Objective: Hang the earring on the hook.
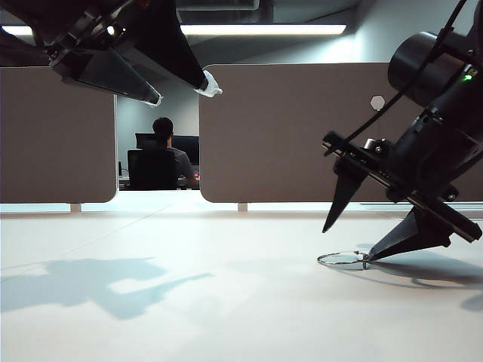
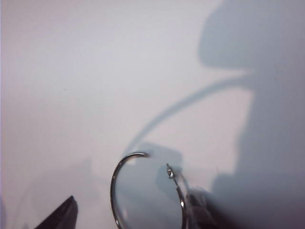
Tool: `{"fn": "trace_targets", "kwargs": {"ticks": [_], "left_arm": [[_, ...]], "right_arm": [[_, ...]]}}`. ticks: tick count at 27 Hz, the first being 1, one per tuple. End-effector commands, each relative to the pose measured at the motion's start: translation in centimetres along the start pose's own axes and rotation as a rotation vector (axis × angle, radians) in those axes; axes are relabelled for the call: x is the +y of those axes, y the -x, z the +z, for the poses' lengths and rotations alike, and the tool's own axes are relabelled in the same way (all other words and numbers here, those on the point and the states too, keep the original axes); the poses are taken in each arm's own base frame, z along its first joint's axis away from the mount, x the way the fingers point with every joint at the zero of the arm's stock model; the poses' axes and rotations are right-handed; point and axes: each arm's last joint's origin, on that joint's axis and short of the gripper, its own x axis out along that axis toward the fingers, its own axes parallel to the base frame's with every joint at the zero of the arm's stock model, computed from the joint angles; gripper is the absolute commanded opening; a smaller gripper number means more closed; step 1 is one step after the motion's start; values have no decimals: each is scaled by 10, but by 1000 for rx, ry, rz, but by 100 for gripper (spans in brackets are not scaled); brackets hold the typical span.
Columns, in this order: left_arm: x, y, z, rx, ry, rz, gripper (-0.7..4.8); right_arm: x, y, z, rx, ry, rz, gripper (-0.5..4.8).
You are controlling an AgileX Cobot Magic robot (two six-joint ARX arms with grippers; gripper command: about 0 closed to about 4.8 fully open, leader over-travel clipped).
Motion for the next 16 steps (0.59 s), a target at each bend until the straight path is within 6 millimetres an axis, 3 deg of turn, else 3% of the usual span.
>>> {"fn": "trace_targets", "kwargs": {"ticks": [1,5,8,11,16], "left_arm": [[0,1,2,-5,-8,9,479],[0,1,2,-5,-8,8,479],[0,1,2,-6,-9,9,479],[0,1,2,-5,-9,14,479],[0,1,2,-5,-9,17,479]], "right_arm": [[-21,-11,-20,147,-62,-159,278],[-22,-11,-21,158,-43,-164,156],[-22,-11,-21,158,-43,-163,140],[-22,-11,-21,160,-30,-155,3],[-20,-11,-20,152,-16,-131,-7]]}}
